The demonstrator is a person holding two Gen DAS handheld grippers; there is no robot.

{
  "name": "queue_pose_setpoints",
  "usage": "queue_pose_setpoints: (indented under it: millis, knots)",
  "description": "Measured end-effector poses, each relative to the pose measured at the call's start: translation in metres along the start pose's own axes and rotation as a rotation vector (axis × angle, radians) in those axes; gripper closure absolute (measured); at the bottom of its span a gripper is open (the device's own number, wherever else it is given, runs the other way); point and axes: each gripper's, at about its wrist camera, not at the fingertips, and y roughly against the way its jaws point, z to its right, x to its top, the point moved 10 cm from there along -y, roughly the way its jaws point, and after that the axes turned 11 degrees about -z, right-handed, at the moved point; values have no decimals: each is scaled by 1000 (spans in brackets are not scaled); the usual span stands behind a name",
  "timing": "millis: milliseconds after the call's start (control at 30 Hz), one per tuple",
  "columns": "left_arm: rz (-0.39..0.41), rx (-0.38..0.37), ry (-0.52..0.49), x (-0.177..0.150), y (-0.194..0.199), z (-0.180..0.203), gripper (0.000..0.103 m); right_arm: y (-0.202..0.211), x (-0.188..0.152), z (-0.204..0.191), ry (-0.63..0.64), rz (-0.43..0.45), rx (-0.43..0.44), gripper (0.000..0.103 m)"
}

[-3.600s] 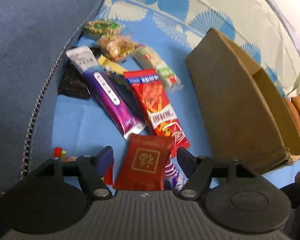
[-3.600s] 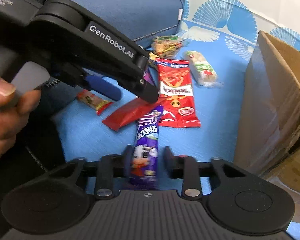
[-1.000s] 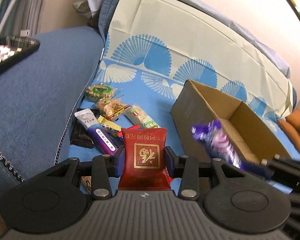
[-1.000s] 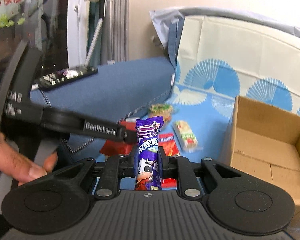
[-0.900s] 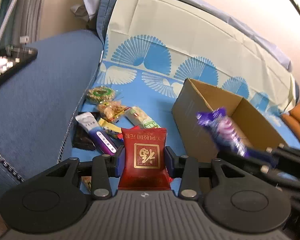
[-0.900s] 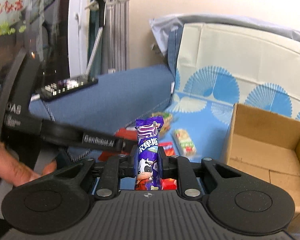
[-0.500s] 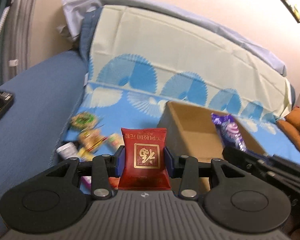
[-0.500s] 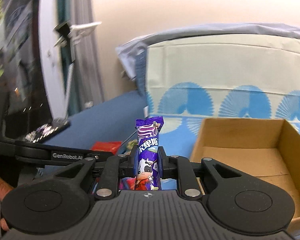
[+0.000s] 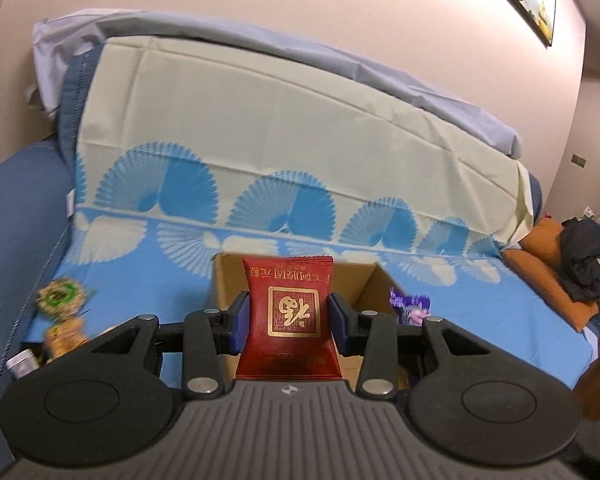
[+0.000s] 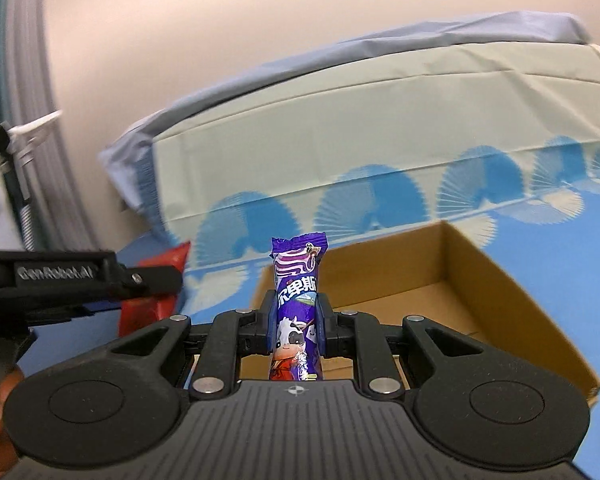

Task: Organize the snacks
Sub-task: 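Carry the purple bar and red packet in both tools over the box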

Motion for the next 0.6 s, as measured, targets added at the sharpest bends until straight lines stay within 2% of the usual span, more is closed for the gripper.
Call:
queue_pose_setpoints:
  millis: [233,600]
  knots:
    - [7,-26,-18,14,-14,27,58,-4,3,29,-61,5,-54,84]
    - [3,-39,-19,22,-25,44,58,-5,7,33,-61,8,-60,84]
